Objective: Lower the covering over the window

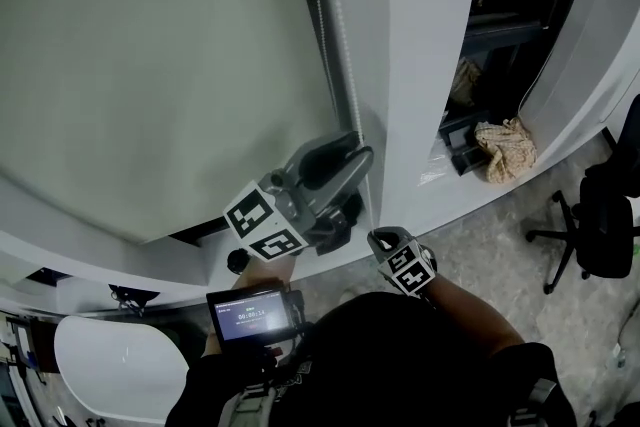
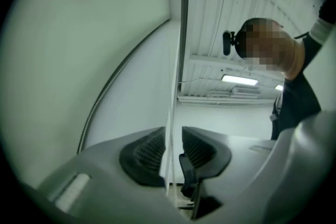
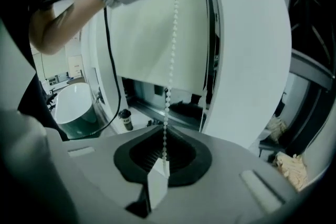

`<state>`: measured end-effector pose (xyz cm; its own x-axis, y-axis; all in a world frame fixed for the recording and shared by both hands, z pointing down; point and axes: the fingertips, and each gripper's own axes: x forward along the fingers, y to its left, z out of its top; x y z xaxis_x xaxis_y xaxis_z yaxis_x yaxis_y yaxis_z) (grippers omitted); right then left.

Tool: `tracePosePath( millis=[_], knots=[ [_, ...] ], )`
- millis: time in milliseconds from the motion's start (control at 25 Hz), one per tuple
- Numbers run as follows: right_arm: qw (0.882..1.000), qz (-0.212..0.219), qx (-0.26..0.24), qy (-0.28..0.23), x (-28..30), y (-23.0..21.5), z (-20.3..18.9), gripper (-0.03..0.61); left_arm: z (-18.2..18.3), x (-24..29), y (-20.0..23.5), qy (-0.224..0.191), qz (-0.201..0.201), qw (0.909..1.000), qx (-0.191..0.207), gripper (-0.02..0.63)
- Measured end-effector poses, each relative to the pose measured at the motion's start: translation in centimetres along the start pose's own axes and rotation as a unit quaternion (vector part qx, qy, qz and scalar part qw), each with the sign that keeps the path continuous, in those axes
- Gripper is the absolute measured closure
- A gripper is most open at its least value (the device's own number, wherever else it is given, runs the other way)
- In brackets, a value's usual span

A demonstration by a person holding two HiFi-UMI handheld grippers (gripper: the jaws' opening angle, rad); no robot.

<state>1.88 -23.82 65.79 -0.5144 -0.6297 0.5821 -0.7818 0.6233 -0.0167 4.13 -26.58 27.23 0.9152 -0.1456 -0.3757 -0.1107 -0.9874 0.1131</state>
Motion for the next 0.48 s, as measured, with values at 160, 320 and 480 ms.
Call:
tracePosePath(
  millis=[160, 320, 480],
  knots=[
    [0.992, 0.047, 0.058, 0.1, 1.8, 2.7, -8.5, 0.566, 1.3, 0.7, -0.2, -0.009, -0.008, 0.9999, 0.004, 0.521],
    [0.99, 0.05, 0.071, 0.107, 2.3, 2.5, -9.1, 0.565, 2.4, 1.3, -1.1, -0.014, -0.033, 0.9992, 0.017, 0.515],
    [0.99, 0.055, 0.071, 0.106, 2.4, 3.1, -9.0, 0.565, 3.3, 2.0, -1.4, -0.026, -0.049, 0.9985, 0.001, 0.516]
  ],
)
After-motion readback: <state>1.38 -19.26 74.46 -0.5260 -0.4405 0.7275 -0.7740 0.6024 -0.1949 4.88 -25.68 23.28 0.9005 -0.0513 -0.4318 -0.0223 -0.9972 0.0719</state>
